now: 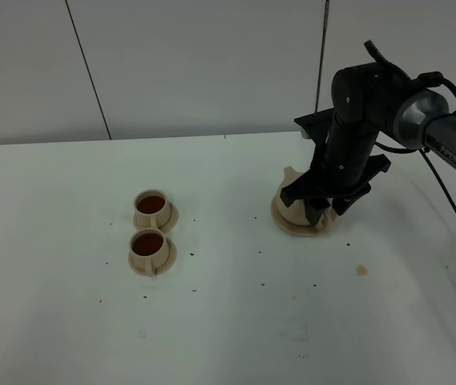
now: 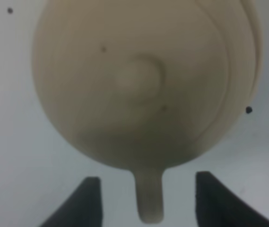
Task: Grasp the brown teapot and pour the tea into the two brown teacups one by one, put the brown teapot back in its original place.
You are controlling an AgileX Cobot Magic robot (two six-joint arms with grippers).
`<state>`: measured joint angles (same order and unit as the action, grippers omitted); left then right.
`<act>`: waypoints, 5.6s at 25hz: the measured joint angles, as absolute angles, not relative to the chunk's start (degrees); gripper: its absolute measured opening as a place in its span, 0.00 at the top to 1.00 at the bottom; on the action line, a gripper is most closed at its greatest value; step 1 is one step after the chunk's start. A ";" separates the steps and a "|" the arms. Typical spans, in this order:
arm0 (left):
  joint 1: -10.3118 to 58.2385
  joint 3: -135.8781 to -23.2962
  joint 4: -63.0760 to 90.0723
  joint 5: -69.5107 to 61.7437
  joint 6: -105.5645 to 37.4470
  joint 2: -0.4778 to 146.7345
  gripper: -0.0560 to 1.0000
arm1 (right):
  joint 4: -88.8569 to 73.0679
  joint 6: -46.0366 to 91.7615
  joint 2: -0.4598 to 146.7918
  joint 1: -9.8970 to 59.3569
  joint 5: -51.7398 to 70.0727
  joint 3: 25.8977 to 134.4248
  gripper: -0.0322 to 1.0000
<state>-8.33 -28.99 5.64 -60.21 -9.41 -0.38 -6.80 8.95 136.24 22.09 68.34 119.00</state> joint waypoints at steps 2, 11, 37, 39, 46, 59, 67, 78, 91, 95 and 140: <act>-8.33 -28.99 5.64 -60.21 -9.41 -0.38 0.71 | -6.80 8.95 135.88 22.09 69.07 119.00 0.47; -8.33 -28.99 5.64 -60.21 -9.41 -0.38 0.71 | -1.25 7.96 131.25 21.96 69.52 119.00 0.45; -8.33 -28.99 5.64 -60.21 -9.41 -0.38 0.71 | -4.21 6.13 121.80 -1.29 69.52 113.53 0.45; -8.33 -28.99 5.64 -60.21 -9.41 -0.38 0.71 | -3.90 6.13 118.51 -1.29 69.52 109.28 0.45; -8.33 -28.99 5.64 -60.21 -9.41 -0.38 0.71 | -6.35 6.13 103.58 -1.29 69.64 95.41 0.45; -8.33 -28.99 5.64 -60.21 -9.41 -0.38 0.71 | -10.15 5.24 66.77 -1.29 69.62 64.34 0.44; -8.33 -28.99 5.64 -60.21 -9.41 -0.38 0.71 | -10.18 5.00 37.34 -1.29 70.02 48.12 0.46; -8.33 -28.99 5.64 -60.21 -9.41 -0.38 0.71 | -9.94 5.37 9.12 -1.29 70.09 40.25 0.51; -8.33 -28.99 5.64 -60.21 -9.41 -0.38 0.71 | -9.34 8.51 2.69 -1.29 66.80 29.88 0.58; -8.33 -28.99 5.64 -60.21 -9.41 -0.38 0.71 | -9.33 8.84 -0.26 -1.29 66.48 29.82 0.58; -8.33 -28.99 5.35 -60.21 -9.41 -0.38 0.71 | -9.36 10.41 -0.44 -1.29 61.85 28.04 0.64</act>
